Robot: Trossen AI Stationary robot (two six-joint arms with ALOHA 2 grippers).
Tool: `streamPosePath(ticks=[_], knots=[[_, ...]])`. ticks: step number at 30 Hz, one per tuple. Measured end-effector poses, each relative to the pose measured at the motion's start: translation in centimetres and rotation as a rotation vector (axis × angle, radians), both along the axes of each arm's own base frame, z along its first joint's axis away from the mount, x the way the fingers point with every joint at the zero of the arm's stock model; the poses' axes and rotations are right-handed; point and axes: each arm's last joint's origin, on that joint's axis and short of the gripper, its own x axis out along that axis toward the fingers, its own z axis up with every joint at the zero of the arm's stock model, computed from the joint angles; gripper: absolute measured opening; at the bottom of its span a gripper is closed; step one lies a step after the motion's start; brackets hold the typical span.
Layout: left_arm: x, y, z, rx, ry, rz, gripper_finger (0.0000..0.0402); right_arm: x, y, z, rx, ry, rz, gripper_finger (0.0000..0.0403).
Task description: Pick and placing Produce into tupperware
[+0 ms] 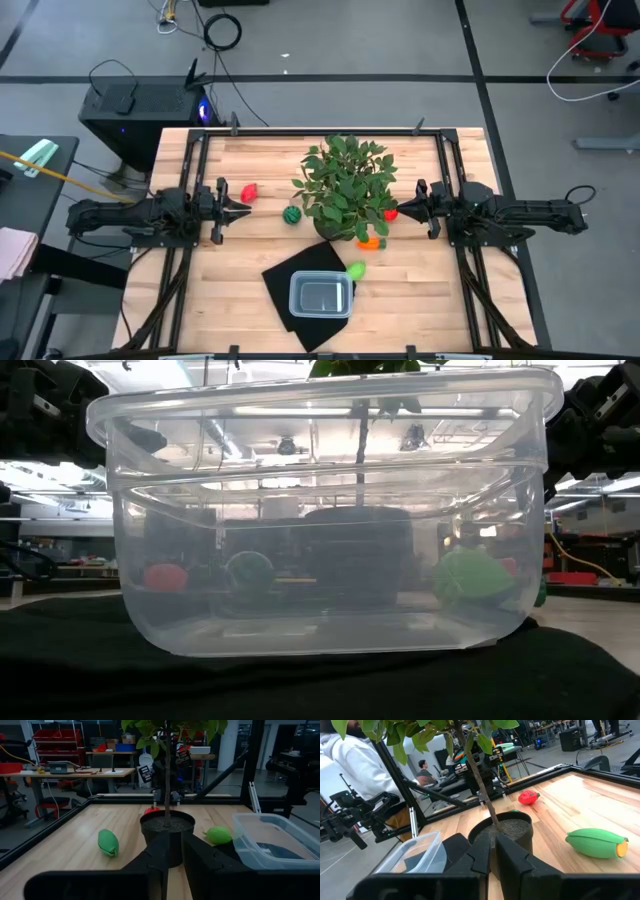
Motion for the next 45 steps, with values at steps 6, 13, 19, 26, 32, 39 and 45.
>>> streamPosePath(ticks=[6,13,19,26,32,39,45], knots=[[0.0,0.0,0.0,0.0,0.0,0.0,0.0052,0.0,0.0,0.0,0.0,0.0,0.001,0.0034],[0.0,0.0,-0.01,0.0,0.0,-0.001,0.006,0.0,0.0,0.0,0.0,-0.001,0.0,0.0034],[0.0,0.0,0.0,0.0,0.0,0.0,0.0054,0.0,0.0,0.0,0.0,0.0,0.0,0.0034],[0.0,0.0,0.0,0.0,0.0,-0.001,0.0054,0.0,0.0,0.0,0.0,0.0,0.001,0.0034],[0.0,0.0,-0.01,0.0,0.0,0.0,0.006,0.0,0.0,0.0,0.0,-0.001,0.0,0.0034],[0.0,0.0,0.0,0.0,0.0,0.0,0.0051,0.0,0.0,0.0,0.0,0.0,0.0,0.0034],[0.0,0.0,0.0,0.0,0.0,0.0,0.0056,0.0,0.0,0.0,0.0,0.0,0.001,0.0034]])
